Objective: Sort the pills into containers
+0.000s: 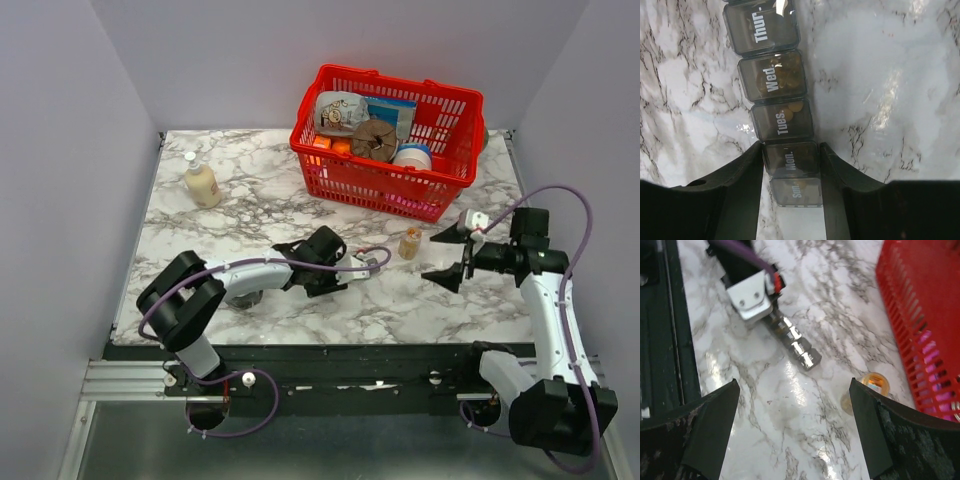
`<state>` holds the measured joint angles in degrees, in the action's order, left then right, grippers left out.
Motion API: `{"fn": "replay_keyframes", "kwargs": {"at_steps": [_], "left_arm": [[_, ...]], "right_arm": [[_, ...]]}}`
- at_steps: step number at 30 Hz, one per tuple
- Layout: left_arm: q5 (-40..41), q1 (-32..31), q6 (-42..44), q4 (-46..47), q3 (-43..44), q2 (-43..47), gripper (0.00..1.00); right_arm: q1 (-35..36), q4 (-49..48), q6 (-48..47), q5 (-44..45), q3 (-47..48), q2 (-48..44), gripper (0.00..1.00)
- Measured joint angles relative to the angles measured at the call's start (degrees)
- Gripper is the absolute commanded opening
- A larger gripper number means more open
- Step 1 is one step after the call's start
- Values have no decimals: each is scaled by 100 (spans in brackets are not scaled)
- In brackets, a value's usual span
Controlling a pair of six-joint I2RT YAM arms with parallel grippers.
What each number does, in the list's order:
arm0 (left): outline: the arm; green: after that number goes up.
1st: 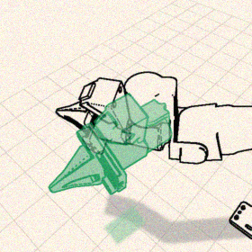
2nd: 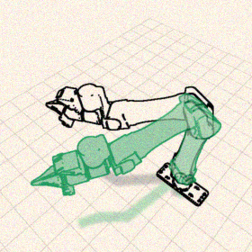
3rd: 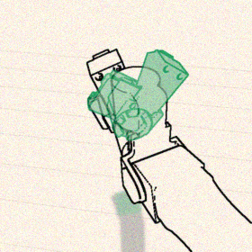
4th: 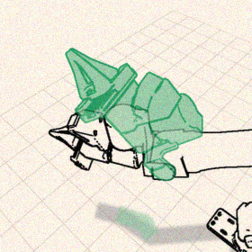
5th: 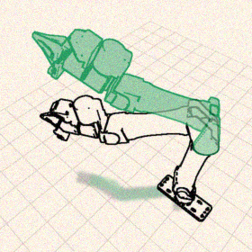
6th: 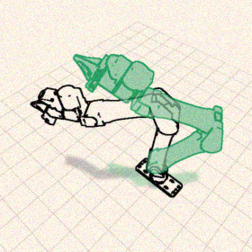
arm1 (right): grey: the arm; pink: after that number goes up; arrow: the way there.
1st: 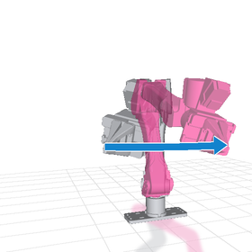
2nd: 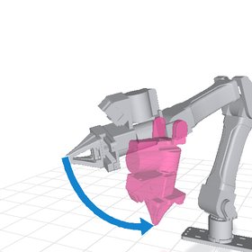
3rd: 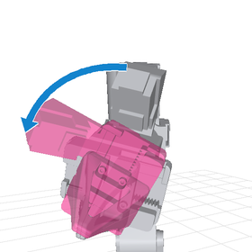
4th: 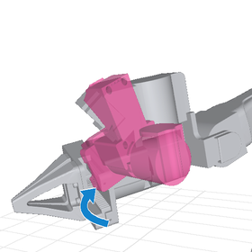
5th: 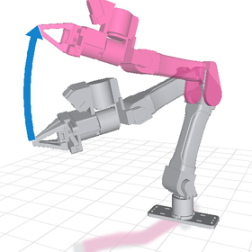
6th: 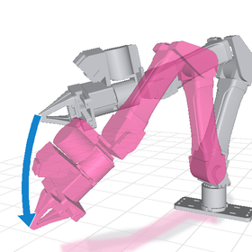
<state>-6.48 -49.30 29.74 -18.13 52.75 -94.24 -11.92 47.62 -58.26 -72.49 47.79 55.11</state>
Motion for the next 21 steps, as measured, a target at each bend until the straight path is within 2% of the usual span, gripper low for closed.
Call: {"fn": "replay_keyframes", "kwargs": {"at_steps": [3,7,14,21], "left_arm": [[-323,175,236,-37,-291,278,31],[-643,229,402,-103,-472,479,30],[-1045,229,428,-142,-704,876,29],[-1233,229,323,-96,-1001,1609,28]], "right_arm": [[599,350,-1145,313,-254,-13,100],[1526,98,-1578,868,-721,11,100],[3075,-1364,-1073,1488,-802,748,99],[4065,-2420,-627,1993,-758,1447,98]]}}
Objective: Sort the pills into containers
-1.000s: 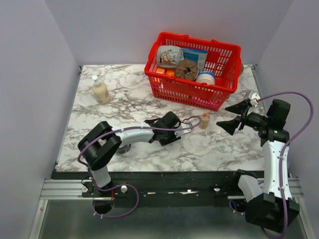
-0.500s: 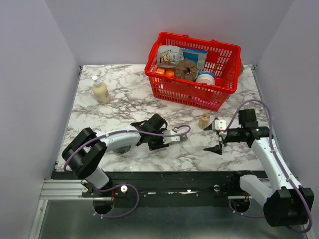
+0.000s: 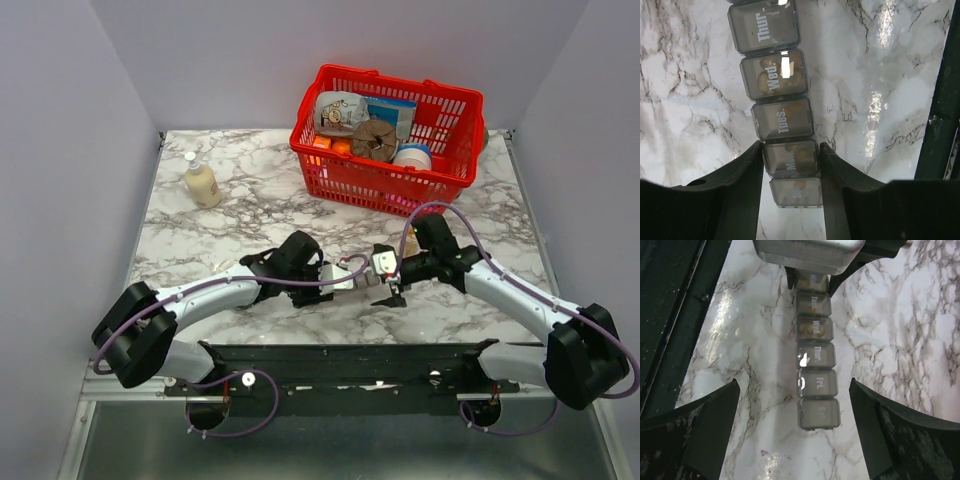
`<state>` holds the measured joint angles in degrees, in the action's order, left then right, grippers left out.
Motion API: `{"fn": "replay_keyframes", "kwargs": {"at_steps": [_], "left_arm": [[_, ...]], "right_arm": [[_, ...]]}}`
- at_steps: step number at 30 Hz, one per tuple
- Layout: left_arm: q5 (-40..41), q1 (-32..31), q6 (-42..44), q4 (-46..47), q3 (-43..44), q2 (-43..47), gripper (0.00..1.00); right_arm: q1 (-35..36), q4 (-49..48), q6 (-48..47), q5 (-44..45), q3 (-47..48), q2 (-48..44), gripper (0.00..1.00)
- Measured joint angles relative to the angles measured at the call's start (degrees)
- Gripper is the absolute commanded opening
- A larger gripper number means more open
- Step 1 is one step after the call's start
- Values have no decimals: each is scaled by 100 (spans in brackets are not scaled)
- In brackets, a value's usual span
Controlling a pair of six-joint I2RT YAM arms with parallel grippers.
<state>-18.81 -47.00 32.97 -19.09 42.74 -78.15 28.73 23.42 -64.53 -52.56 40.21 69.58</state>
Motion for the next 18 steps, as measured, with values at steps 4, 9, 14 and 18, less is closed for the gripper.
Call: {"fn": "replay_keyframes", "kwargs": {"at_steps": [4,9,14,18], "left_arm": [[-59,0,-74,28,-52,271,27],[-162,0,-173,103,-61,468,26],[-219,0,-258,105,-61,518,26],[-258,0,-286,107,-61,581,26]], "right_arm": [[275,-605,352,131,0,50,94],[470,-981,780,299,83,409,85],[581,-1058,1019,365,260,688,77],[584,-1078,1147,367,286,699,72]]}}
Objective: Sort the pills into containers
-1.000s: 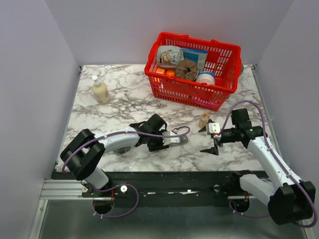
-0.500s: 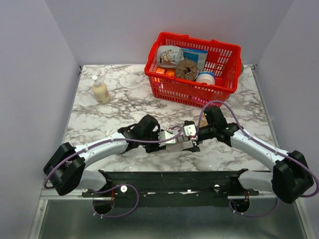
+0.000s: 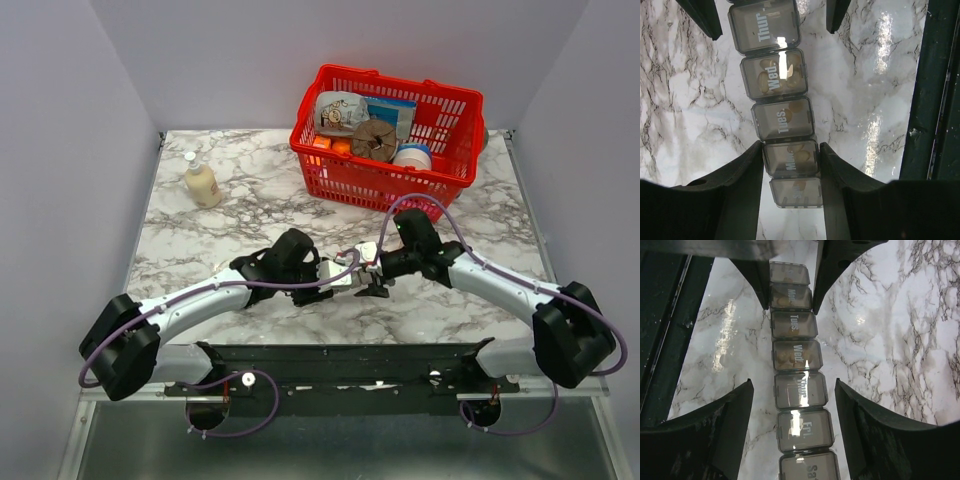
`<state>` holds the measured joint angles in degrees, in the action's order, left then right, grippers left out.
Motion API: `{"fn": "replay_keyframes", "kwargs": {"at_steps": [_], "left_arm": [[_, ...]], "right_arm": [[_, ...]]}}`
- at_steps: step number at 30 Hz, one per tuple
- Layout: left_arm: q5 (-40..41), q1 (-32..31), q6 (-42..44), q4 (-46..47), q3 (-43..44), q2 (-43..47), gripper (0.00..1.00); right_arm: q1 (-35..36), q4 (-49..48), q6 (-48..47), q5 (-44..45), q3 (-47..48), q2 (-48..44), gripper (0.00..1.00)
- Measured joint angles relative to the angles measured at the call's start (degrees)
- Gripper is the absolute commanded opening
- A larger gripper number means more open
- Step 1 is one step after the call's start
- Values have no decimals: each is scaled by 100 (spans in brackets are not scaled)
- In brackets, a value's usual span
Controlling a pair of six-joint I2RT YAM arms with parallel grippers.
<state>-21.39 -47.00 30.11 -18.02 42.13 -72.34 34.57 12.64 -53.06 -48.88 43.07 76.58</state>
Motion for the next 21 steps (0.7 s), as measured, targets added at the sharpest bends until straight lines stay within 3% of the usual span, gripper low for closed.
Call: {"fn": "replay_keyframes", "kwargs": {"at_steps": [8,12,16,21], "left_arm": [[-74,0,-63,17,0,70,25],[-114,0,-85,17,0,109,25],[-114,2,-76,13,2,120,23],[-111,0,-68,7,7,120,22]], "right_arm": [[46,7,79,55,122,162,61],[63,22,66,138,166,173,52],[63,122,50,162,188,181,35],[74,391,20,168,369,223,29]]}}
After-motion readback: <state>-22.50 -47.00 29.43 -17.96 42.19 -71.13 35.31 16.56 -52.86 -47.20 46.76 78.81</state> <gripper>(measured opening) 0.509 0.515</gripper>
